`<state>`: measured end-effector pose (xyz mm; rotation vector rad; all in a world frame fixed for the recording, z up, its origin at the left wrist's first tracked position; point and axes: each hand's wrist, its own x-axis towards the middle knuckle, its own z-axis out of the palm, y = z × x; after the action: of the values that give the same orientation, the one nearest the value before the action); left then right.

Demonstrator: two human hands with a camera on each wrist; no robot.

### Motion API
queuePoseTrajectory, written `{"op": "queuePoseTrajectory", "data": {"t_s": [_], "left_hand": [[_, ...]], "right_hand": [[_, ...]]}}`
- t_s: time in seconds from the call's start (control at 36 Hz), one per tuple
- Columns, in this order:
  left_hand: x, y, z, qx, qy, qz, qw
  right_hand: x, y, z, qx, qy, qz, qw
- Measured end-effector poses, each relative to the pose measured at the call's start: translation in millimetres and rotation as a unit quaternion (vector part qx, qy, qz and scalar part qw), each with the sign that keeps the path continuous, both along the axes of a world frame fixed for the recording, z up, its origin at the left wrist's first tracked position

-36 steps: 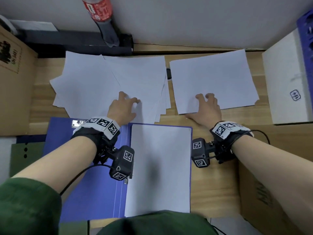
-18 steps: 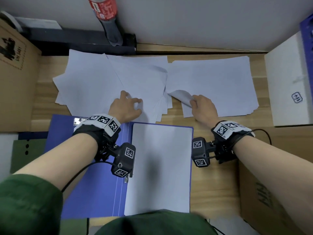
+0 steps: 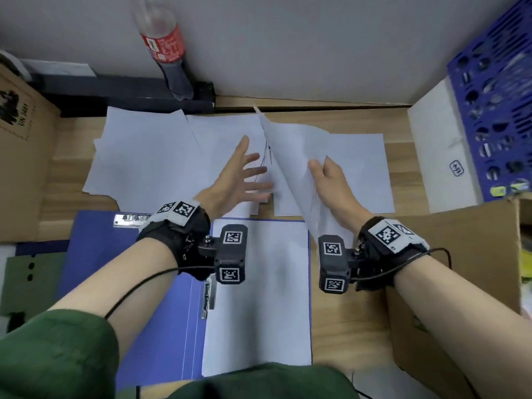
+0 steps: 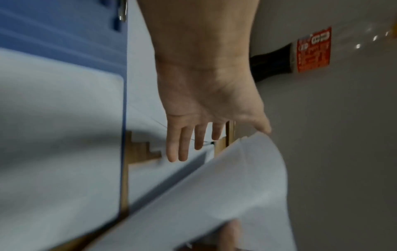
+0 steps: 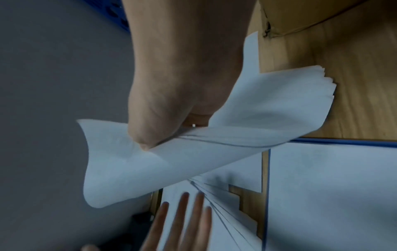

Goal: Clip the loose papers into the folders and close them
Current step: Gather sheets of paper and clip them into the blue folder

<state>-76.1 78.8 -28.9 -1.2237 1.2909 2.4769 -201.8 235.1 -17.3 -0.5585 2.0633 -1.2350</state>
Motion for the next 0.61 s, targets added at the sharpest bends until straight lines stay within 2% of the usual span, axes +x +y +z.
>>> {"op": "queuePoseTrajectory", "data": {"t_s": [0.06,0.11,0.22,0.31,0.39,0.5,0.56,0.61], "left_hand": [[-4,-4,5,0.035,0.013,0.050,0.998],[-5,-9,10,0.030,0.007,0.057,0.998],[12,-20,8,-0.073,-0.066,-0.013,0.995],[34,-25,-4,-0.142,-0.089,-0.047,0.985],[54,-25,-4,-0.181,-0.095,-0.026,0.978],[83,-32,-12,-0.193,-0.096,0.058,0.975],[99,-34,-16,-0.189,-0.098,0.107,0.971],[113,-35,-18,-0.178,-0.086,0.151,0.968]], "right_hand": [[8,-1,8,0.009,-0.022,0.083,0.996],[18,-1,12,0.038,-0.027,0.163,0.986],[40,0,10,0.092,-0.025,0.271,0.958],[54,5,4,0.105,-0.060,0.307,0.944],[64,17,0,0.105,-0.116,0.281,0.947],[71,40,-7,0.127,-0.184,0.150,0.963],[75,51,-13,0.159,-0.225,0.090,0.957],[83,63,-19,0.180,-0.296,0.049,0.937]]}}
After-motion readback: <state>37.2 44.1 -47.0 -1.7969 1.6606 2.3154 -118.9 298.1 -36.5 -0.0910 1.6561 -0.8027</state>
